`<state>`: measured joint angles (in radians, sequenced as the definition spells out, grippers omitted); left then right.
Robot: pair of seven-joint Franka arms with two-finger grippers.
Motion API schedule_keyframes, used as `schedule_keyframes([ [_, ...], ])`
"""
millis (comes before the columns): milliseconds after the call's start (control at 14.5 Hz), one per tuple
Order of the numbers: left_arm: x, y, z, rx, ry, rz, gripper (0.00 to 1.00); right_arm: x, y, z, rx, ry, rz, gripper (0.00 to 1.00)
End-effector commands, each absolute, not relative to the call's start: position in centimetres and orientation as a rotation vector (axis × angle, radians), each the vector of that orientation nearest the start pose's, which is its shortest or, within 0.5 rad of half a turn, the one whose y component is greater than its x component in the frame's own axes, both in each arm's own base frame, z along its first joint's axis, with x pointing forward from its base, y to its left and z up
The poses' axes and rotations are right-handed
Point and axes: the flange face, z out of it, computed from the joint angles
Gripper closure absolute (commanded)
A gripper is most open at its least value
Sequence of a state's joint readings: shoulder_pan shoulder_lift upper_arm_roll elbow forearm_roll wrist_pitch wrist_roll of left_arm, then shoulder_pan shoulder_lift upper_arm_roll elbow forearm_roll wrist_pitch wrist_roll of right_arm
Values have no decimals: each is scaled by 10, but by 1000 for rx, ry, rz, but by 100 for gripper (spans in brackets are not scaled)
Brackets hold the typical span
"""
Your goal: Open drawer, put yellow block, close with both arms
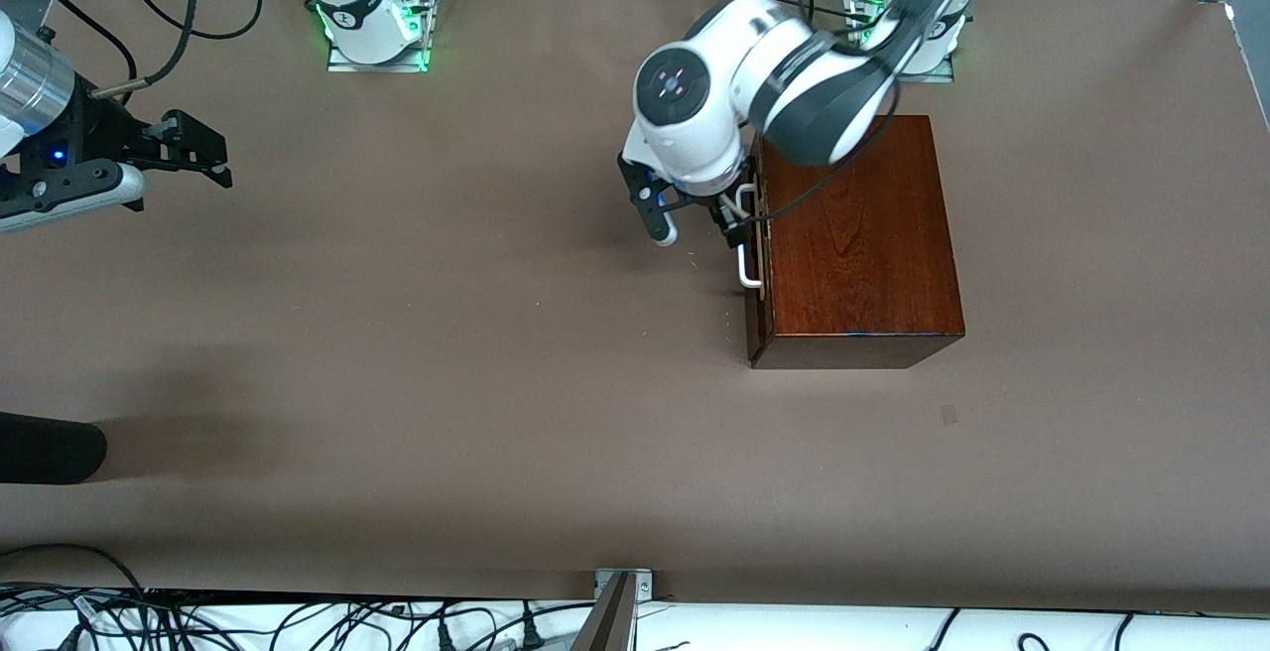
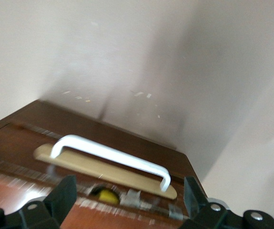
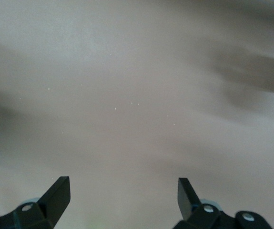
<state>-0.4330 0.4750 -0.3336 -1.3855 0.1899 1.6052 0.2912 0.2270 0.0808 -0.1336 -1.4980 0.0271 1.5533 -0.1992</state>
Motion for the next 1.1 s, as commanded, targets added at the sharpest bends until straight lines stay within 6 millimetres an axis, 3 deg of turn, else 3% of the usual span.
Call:
schedule_keyframes([
  [0, 544, -363, 481, -2767, 1329, 286, 0, 570, 60, 619, -3086, -459, 40, 0],
  [138, 551, -330, 511, -2925, 1132, 295, 0, 568, 60, 618, -3085, -459, 59, 0],
  [276, 559, -275, 533, -2983, 1009, 372, 0, 568, 59, 618, -3086, -455, 60, 0],
  [414, 567, -231, 549, -2972, 1049, 430, 0, 568, 59, 618, -3086, -452, 57, 0],
  [483, 577, -212, 570, -2974, 1099, 364, 0, 568, 59, 618, -3086, -452, 60, 0],
  [552, 581, -203, 573, -2984, 1103, 356, 0, 568, 59, 618, -3086, -454, 60, 0],
  [690, 595, -165, 569, -3023, 1021, 359, 0, 568, 59, 618, -3086, -452, 57, 0],
  [897, 591, -130, 578, -3038, 868, 327, 0, 569, 61, 619, -3086, -457, 53, 0],
  [1034, 589, -90, 581, -3179, 734, 220, 0, 569, 61, 619, -3086, -457, 52, 0],
])
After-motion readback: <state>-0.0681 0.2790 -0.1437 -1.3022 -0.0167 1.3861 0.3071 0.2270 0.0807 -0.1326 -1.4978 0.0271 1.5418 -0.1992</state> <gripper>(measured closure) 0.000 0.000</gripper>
